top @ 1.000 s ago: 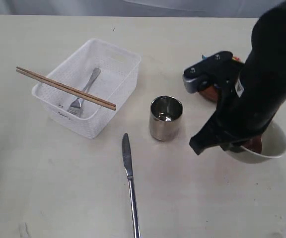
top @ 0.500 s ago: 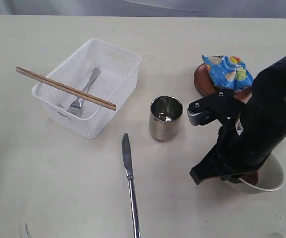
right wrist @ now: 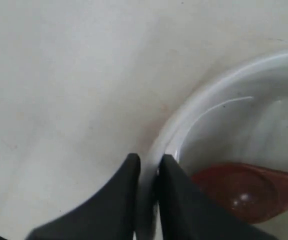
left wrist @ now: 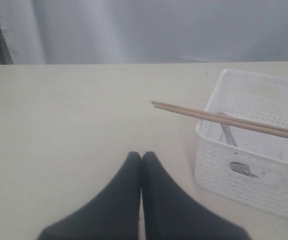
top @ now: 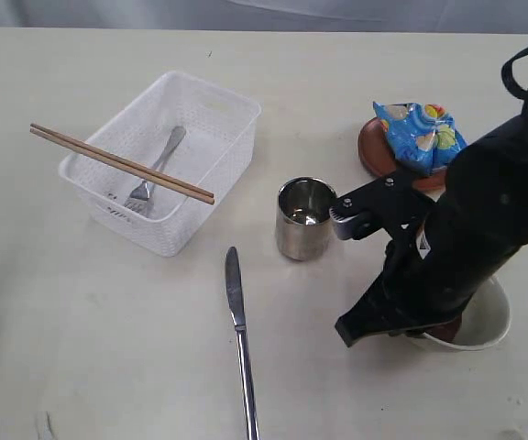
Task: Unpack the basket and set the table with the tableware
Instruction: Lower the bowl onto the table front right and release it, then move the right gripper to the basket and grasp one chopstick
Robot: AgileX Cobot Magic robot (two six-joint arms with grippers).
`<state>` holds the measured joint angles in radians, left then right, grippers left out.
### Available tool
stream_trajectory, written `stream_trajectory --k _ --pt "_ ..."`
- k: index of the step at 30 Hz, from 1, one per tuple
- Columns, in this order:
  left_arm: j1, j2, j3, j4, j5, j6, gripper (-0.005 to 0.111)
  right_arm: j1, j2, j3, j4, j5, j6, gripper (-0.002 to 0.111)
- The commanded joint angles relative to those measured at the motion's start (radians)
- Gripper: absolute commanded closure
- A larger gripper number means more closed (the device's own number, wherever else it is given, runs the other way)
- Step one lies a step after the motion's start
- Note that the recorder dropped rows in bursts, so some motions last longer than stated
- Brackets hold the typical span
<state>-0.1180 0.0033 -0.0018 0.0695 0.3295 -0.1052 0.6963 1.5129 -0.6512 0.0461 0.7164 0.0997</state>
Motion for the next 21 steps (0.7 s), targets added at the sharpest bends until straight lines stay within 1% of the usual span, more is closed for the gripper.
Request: stream_trajectory --k 1,3,4,7,12,17,21 --pt "-0.007 -0.003 0.002 0.004 -0.005 0.001 0.107 0.003 0.015 0.013 0.038 -0.009 -0.023 0.069" --pt "-0.007 -0.003 0.002 0.004 -0.005 0.001 0.107 0.003 0.015 0.013 0.038 -0.002 -0.023 0.058" --pt "-0.007 -0.003 0.002 0.004 -0.005 0.001 0.107 0.003 0.015 0.013 0.04 0.002 -0.021 0.057" --pt "-0.007 -0.003 0.002 0.004 -0.005 0.001 0.107 0.003 0.012 -0.003 0.049 0.027 -0.018 0.058" --pt "-0.007 -0.003 0.002 0.004 -0.005 0.001 0.107 0.003 -0.032 -0.086 0.049 0.112 -0.018 0.058" --pt "-0.007 -0.003 0.002 0.004 -0.005 0.001 0.107 0.003 -0.105 -0.23 0.045 0.223 -0.021 0.058" --pt "-0.007 -0.003 0.002 0.004 -0.005 0.001 0.107 0.003 -0.108 -0.395 0.039 0.268 -0.018 0.058"
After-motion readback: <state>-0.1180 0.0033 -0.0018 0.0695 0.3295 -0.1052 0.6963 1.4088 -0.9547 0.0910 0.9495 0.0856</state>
